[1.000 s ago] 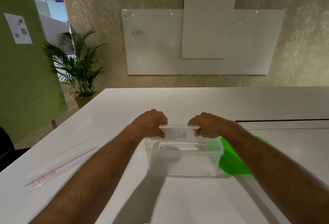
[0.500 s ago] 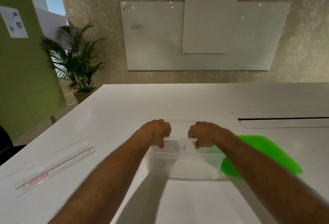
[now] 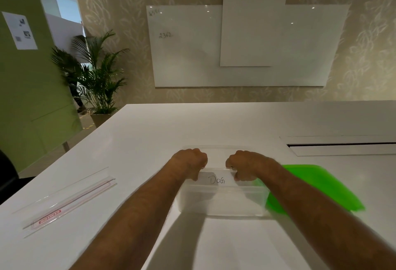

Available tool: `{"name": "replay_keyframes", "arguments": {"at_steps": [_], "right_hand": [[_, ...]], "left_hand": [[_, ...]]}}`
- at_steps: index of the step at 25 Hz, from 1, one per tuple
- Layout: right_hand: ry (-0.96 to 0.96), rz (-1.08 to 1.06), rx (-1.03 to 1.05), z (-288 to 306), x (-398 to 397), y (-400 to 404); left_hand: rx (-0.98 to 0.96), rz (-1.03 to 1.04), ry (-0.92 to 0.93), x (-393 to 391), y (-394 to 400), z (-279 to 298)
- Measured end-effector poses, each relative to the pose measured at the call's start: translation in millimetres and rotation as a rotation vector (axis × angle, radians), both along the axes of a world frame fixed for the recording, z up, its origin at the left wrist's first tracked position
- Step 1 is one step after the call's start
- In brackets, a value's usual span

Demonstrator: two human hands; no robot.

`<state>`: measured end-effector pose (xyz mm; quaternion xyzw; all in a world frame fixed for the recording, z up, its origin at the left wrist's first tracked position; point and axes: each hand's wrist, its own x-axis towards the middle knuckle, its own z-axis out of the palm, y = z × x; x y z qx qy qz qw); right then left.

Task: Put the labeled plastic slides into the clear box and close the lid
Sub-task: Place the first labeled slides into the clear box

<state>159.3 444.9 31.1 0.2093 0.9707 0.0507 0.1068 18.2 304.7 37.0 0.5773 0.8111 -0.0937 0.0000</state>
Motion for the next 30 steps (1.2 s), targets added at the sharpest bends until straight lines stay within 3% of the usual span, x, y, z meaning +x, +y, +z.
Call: {"name": "replay_keyframes", "arguments": {"at_steps": [6,12,18,30], "right_hand": [[0.270,-0.036,0.014,22.5,13.0,-9.5],[0.816,0.012,0.226,33.7,18.7,-29.1],[0.863,-0.040,0.496,37.6,17.6,-40.7],[0.878,0.027,0.487,28.9,4.2,-72.4]], "left_hand": [[0.194,0.013,-0.029,3.8,-12.0,9.7],[0.724,-0.057,0.153,2.4,-35.4,18.3],[0.769,0.100,0.370,-5.7,-60.6,18.9],[0.756,0.338,0.450,-23.3,-137.9,12.6]]}}
